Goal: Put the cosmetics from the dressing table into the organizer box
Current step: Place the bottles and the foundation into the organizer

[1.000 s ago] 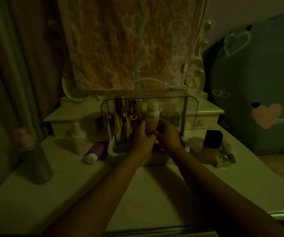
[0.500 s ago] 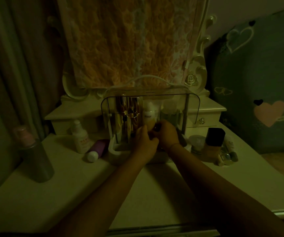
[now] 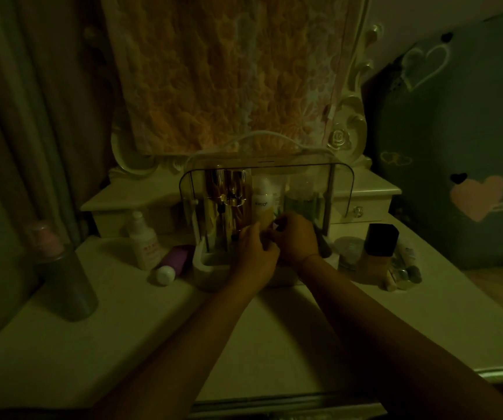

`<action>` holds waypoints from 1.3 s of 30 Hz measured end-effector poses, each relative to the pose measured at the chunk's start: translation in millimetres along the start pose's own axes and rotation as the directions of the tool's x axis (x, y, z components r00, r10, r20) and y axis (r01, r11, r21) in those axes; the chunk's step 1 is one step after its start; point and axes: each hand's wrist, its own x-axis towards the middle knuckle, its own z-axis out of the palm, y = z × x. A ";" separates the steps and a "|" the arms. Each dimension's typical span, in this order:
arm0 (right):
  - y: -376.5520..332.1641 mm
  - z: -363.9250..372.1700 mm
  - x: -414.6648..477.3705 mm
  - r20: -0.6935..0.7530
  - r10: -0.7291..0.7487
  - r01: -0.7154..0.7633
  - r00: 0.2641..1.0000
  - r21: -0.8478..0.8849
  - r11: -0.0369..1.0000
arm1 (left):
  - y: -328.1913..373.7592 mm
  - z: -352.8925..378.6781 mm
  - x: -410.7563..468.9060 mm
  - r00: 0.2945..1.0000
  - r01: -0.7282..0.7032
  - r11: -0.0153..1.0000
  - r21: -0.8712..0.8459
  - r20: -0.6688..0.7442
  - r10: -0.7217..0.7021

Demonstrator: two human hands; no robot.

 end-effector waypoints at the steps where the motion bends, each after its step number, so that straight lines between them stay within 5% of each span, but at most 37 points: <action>1: -0.5 -3.4 -3.4 -0.018 -0.001 0.001 1.000 0.015 1.000 | -0.9 -0.4 -1.2 1.000 -0.011 1.000 -0.015 -0.002 0.011; 10: 7.7 -68.3 -75.6 -0.283 -0.190 0.216 0.940 0.064 0.974 | -5.8 14.7 -33.6 0.982 -0.191 0.982 -0.006 -0.013 0.191; 17: 49.4 -136.9 -95.4 -0.496 -0.074 0.148 0.865 0.112 0.983 | 16.3 53.4 -54.4 0.943 -0.326 0.944 0.059 0.097 0.319; 26: 95.1 -138.3 -85.5 -0.226 -0.019 0.042 0.974 0.097 0.994 | 31.4 95.8 -63.4 0.922 -0.310 0.950 0.027 0.253 0.294; 32: 99.0 -138.4 -83.2 -0.150 -0.053 0.058 0.987 0.034 0.998 | 36.0 110.5 -59.8 0.935 -0.112 0.992 -0.051 0.333 0.123; 39: 96.5 -133.6 -80.4 -0.087 -0.023 0.031 0.996 0.094 0.995 | 28.1 103.0 -65.9 0.939 -0.092 0.988 -0.125 0.320 0.128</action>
